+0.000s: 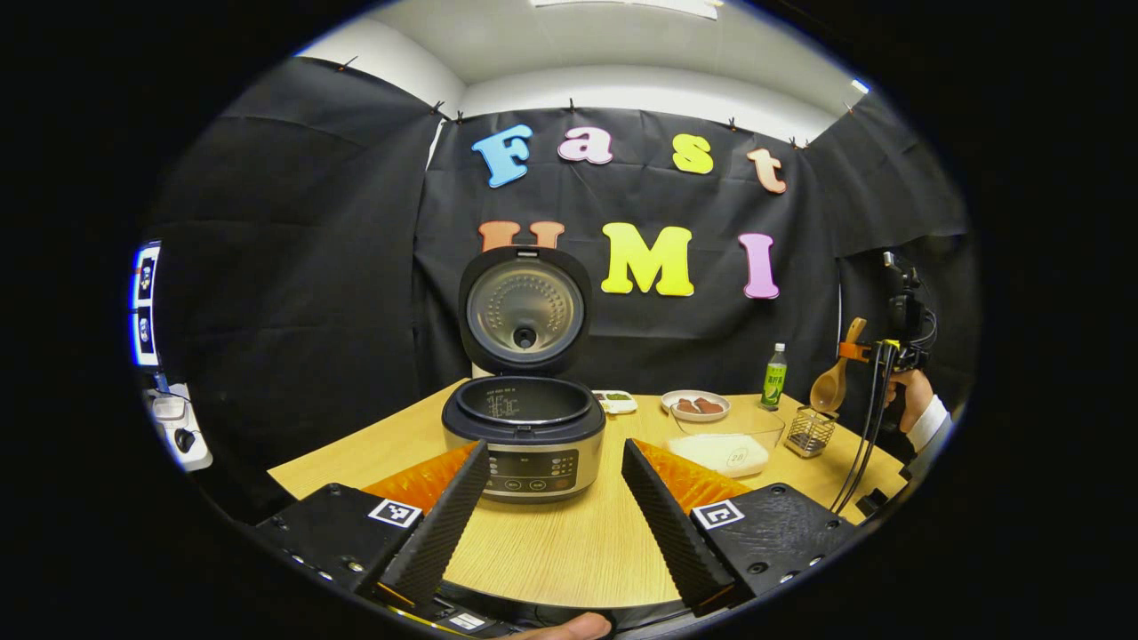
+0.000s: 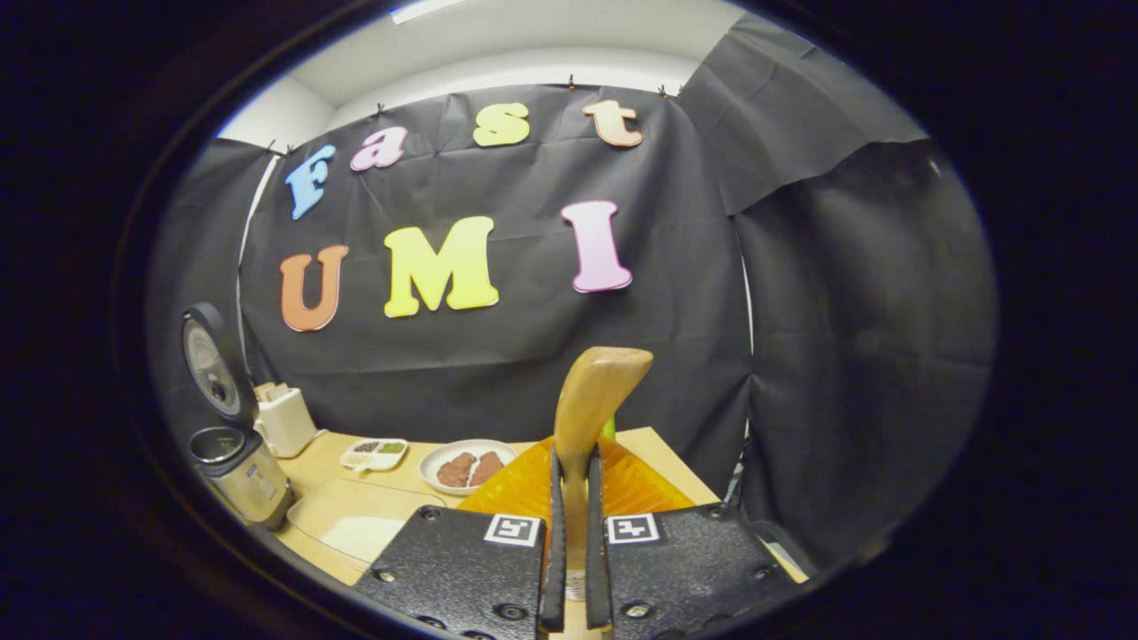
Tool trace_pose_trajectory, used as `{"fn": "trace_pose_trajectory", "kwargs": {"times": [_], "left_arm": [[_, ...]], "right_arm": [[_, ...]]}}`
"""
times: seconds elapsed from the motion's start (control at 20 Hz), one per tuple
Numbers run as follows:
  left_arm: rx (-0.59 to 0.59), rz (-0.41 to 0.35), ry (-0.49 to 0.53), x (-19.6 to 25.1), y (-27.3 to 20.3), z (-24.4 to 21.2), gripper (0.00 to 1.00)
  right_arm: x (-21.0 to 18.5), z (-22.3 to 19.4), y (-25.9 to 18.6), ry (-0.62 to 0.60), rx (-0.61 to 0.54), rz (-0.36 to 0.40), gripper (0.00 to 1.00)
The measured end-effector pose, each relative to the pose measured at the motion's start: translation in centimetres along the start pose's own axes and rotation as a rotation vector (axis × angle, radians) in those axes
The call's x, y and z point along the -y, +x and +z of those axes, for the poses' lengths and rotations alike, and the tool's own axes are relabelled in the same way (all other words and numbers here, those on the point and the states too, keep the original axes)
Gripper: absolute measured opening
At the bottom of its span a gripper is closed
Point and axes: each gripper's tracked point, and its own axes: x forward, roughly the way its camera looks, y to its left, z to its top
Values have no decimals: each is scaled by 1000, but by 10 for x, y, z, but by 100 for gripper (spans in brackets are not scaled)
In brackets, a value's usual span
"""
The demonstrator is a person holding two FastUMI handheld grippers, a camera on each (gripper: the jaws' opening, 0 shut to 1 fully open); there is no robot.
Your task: Close the left gripper, press the button to open the rice cooker; take a wooden spoon from the chopstick holder with the right hand, scoop a spoonful of rice and pour it into the rice cooker, then put the wooden spoon back into the chopstick holder.
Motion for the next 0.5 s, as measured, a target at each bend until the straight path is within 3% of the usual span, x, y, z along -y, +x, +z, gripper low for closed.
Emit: {"fn": "trace_pose_trajectory", "kwargs": {"times": [0.3,0.5], "left_arm": [[27,-21,11,2,-15,10,95],[20,-18,14,-3,-24,7,95]], "right_arm": [[-78,23,-11,12,24,113,14],[-132,15,-4,-5,28,160,14]]}}
